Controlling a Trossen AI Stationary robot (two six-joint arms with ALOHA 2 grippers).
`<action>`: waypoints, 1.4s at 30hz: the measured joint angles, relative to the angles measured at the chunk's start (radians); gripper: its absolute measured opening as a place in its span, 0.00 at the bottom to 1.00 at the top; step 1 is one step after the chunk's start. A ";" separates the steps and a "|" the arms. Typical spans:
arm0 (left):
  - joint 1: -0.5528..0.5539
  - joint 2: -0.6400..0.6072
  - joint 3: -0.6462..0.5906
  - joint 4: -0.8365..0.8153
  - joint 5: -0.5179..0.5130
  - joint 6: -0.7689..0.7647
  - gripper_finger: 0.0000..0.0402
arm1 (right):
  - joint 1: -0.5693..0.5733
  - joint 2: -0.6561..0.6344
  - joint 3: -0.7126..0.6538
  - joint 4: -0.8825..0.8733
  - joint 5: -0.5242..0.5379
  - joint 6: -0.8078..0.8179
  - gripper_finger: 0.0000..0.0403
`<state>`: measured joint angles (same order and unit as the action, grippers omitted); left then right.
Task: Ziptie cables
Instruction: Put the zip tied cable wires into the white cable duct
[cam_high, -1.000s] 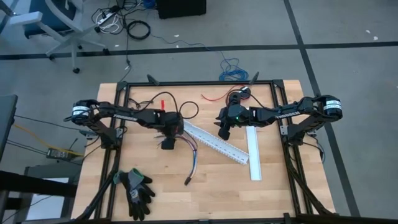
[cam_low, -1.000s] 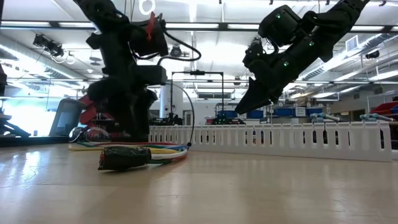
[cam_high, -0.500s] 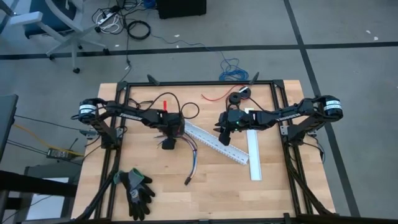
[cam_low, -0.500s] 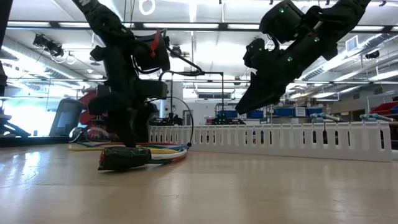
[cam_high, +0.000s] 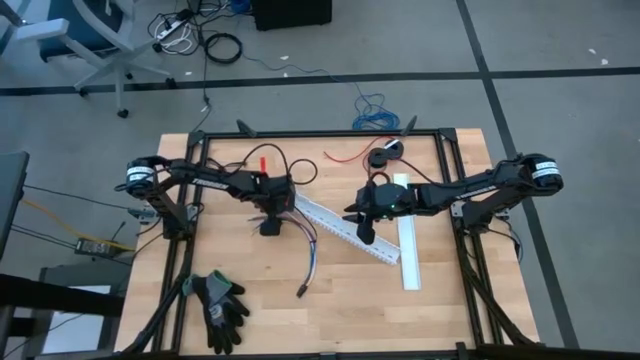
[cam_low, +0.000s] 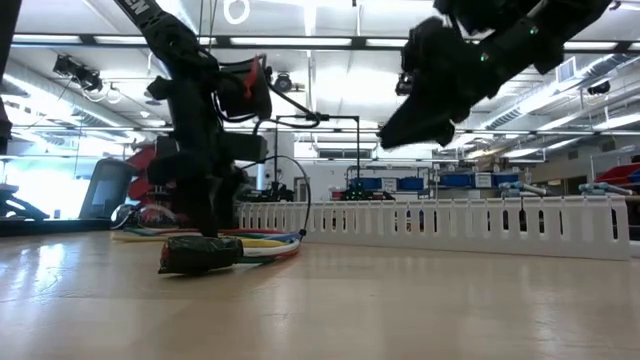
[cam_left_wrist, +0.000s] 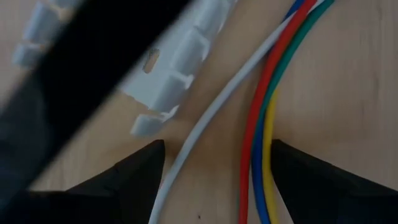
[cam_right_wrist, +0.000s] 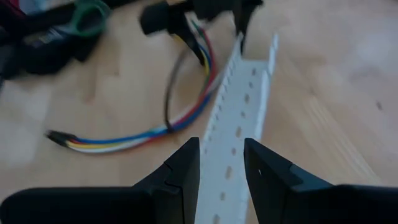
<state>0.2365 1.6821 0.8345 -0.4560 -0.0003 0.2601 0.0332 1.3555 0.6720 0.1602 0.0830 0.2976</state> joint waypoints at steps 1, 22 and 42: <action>0.005 0.000 0.000 -0.002 0.012 0.000 0.74 | 0.004 -0.009 0.000 0.003 0.000 0.000 0.28; -0.030 0.001 0.002 -0.063 0.050 -0.092 0.65 | 0.084 0.087 0.000 0.313 0.028 0.264 0.28; -0.033 0.001 0.002 -0.065 0.032 -0.087 0.65 | 0.273 0.450 0.475 -0.361 0.323 0.726 0.28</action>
<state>0.2031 1.6829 0.8360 -0.5206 0.0318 0.1730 0.3059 1.8054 1.1467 -0.2004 0.4057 1.0240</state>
